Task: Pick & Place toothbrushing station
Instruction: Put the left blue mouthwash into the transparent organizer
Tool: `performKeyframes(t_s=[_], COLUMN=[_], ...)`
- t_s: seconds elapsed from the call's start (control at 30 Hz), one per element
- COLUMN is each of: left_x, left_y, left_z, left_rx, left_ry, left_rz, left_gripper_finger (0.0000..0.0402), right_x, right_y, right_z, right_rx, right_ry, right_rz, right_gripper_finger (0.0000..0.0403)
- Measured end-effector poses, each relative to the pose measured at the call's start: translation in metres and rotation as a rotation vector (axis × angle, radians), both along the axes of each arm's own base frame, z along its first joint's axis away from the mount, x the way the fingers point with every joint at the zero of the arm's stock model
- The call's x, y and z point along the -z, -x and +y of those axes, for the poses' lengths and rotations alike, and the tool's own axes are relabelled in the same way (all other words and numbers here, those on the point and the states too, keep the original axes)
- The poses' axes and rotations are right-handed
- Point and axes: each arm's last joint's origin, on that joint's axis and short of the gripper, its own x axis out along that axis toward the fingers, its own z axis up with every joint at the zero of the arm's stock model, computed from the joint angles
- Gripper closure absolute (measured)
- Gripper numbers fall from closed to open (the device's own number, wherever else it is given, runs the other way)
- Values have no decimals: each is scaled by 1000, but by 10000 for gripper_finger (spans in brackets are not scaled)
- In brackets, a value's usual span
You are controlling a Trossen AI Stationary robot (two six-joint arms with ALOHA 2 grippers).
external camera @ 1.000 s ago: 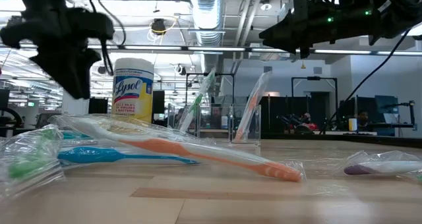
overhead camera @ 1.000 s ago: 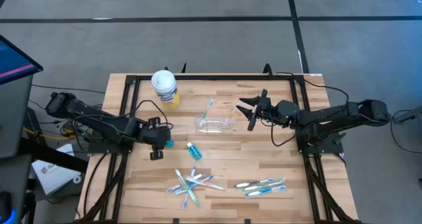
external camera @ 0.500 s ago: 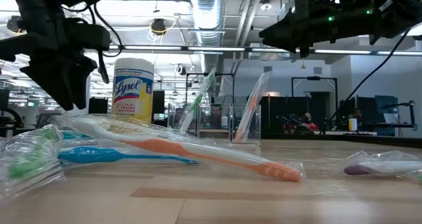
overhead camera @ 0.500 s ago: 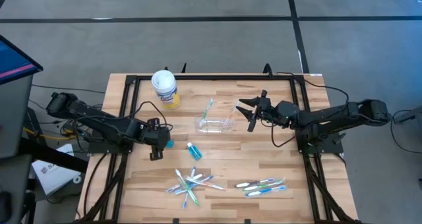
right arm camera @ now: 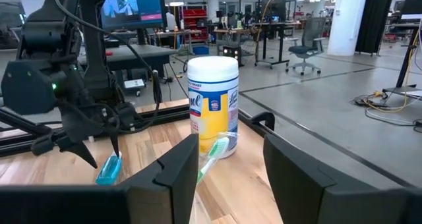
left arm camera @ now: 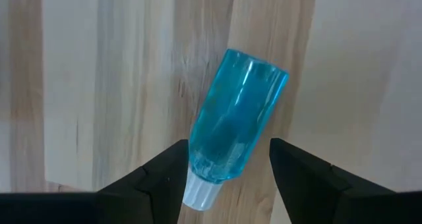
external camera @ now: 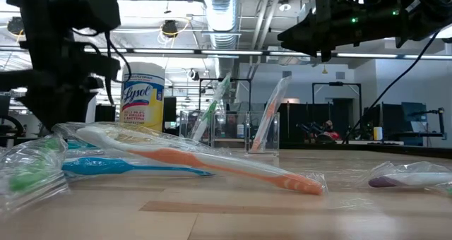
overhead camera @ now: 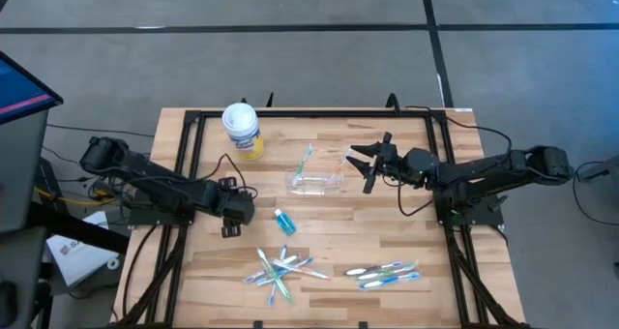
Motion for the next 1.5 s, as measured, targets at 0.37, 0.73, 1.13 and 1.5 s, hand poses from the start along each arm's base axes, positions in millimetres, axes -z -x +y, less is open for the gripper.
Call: performKeyframes(t_s=[0.37,0.73,1.13,1.5], left_x=[16,16,16,14], left_y=[-4,-4,12,12], left_z=[-1,-1,0,-1], left_rx=[1,1,-61,-54], left_ry=[-17,-18,32,78], left_rz=[88,89,254,241], left_gripper_finger=[193,193,193,193], right_x=[0,1,3,3], right_y=[0,0,0,0], right_z=[0,0,0,0], right_rx=[0,0,0,0], right_ry=[5,5,4,4], right_rz=[6,11,29,29], right_gripper_finger=[244,248,246,248])
